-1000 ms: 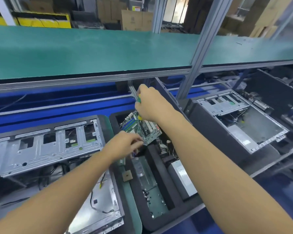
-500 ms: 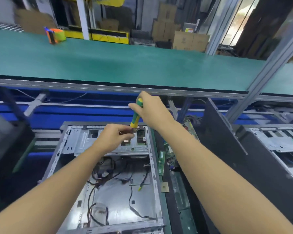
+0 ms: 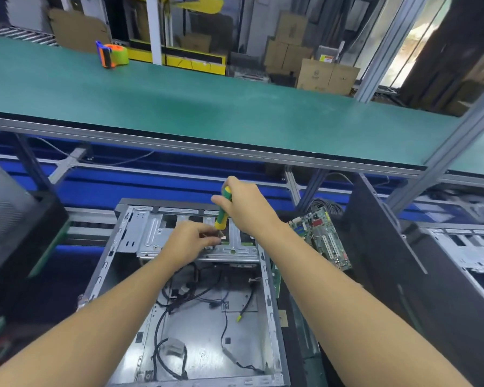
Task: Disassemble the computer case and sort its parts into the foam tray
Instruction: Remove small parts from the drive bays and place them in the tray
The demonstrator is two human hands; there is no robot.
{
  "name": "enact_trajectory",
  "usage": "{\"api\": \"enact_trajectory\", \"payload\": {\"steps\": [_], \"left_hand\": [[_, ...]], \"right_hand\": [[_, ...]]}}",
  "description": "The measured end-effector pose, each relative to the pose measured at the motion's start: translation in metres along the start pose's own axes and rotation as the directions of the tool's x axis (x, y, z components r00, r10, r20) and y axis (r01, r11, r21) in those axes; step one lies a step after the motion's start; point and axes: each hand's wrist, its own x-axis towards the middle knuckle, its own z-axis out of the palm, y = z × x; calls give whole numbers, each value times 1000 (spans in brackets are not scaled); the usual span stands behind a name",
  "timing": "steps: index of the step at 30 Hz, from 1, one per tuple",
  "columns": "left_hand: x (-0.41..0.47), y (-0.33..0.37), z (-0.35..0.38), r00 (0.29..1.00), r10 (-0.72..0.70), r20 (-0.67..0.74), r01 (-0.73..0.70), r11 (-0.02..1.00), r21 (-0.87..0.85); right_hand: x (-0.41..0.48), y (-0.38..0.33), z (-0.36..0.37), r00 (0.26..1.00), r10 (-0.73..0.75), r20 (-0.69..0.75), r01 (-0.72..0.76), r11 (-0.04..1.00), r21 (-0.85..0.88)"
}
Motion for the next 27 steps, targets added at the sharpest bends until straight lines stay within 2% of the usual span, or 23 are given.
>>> {"api": "enact_trajectory", "payload": {"steps": [19,27], "left_hand": [[2,4,4,999,-38,-32,37,998,-42],[-1,5,0,999,-39,-16,38,997,-60]], "right_hand": [[4,7,0,999,-22,-26,22,1000,-2],[5,2,1,996,-86,-1,85,986,-145]]}}
